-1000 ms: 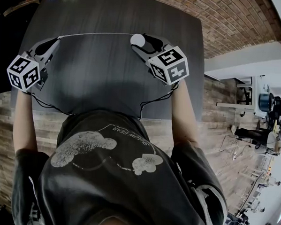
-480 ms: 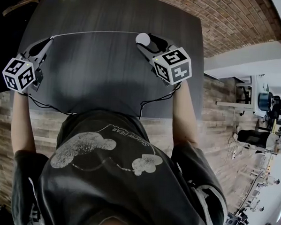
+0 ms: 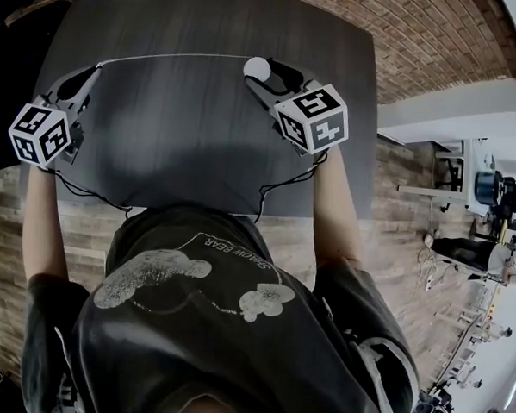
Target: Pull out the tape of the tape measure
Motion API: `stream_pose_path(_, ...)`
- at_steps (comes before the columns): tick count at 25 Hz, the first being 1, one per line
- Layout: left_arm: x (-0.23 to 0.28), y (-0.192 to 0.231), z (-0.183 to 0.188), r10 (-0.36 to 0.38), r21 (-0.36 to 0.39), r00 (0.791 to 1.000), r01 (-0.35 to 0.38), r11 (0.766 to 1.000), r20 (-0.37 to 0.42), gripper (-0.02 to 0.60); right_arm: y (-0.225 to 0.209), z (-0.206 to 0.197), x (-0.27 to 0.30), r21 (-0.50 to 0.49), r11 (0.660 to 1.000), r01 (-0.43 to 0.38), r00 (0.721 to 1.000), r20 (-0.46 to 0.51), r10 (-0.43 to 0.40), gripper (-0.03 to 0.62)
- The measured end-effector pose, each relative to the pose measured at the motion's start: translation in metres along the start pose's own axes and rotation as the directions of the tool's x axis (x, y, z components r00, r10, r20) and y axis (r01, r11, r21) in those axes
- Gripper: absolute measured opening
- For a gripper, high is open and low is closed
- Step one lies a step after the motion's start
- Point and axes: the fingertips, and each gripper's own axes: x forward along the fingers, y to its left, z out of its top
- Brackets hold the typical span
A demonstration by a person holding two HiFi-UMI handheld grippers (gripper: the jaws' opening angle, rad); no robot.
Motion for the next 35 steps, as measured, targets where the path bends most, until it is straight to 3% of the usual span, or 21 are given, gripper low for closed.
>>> stream_pose_path(7, 0.014, 0.011, 0.003, 0.006, 0.003, 1.0, -0.006, 1.0, -0.013, 0.009, 0.002, 0.013, 0.026, -0.01, 1.0, -0.028, 1.0, 0.0, 0.028, 0.232)
stream_pose_path(14, 0.03, 0.048, 0.004, 0.053, 0.002, 0.998, -0.053, 0.999, -0.025, 0.009, -0.007, 0.024, 0.059, 0.002, 1.0, -0.029, 1.0, -0.011, 0.029, 0.232)
stream_pose_path(21, 0.078, 0.096, -0.006, 0.123, 0.022, 0.99, -0.122, 0.992, -0.064, 0.011, -0.033, 0.017, 0.108, 0.067, 0.997, 0.027, 0.999, -0.038, -0.025, 0.232)
stream_pose_path(30, 0.143, 0.149, -0.053, 0.25, 0.094, 0.955, -0.237, 0.967, -0.161, 0.011, -0.068, -0.014, 0.187, 0.124, 0.987, 0.099, 0.992, -0.09, -0.088, 0.233)
stream_pose_path(35, 0.167, 0.177, -0.078, 0.347, 0.135, 0.919, -0.326, 0.936, -0.186, 0.011, -0.073, -0.034, 0.229, 0.168, 0.98, 0.105, 0.99, -0.116, -0.086, 0.232)
